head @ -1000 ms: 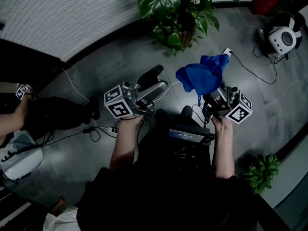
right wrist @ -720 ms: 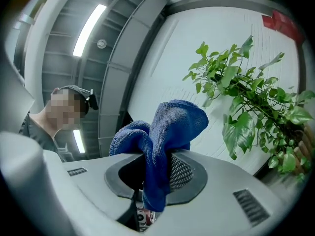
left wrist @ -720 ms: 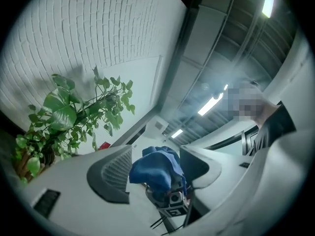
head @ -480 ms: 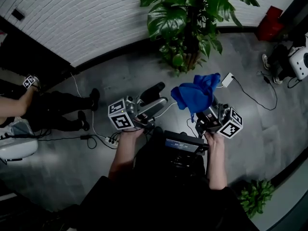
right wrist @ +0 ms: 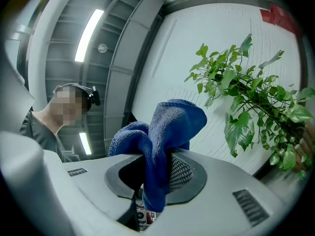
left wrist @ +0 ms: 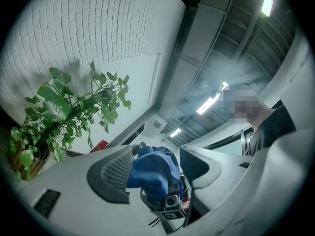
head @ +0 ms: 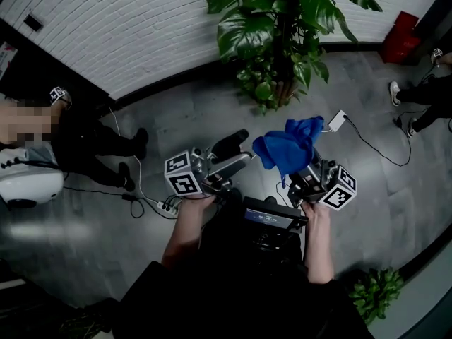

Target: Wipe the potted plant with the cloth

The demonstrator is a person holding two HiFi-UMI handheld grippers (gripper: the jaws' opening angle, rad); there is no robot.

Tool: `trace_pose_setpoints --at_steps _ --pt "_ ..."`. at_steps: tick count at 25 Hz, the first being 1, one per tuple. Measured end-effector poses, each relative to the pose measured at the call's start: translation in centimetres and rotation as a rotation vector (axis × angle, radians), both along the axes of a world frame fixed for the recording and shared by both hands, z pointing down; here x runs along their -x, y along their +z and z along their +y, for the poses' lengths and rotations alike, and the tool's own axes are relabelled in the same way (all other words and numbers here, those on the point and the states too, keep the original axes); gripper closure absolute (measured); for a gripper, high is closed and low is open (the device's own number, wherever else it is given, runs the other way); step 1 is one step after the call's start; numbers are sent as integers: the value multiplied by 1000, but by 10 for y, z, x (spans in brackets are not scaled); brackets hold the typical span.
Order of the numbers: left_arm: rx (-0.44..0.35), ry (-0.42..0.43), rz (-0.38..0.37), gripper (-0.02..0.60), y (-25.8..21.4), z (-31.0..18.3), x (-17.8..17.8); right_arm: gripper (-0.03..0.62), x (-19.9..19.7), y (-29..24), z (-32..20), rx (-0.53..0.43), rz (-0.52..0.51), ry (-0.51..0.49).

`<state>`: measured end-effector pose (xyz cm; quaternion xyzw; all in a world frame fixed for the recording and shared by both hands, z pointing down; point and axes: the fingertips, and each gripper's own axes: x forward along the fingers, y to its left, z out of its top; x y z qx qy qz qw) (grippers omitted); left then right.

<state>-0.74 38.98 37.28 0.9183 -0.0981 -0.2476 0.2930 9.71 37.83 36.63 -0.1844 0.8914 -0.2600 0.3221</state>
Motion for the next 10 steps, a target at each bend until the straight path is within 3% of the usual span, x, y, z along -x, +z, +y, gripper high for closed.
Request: trace_pose_setpoints --at_steps 10 --pt "-25 -20 4 267 -5 -7 6 489 8 -5 -8 -24 11 -28"
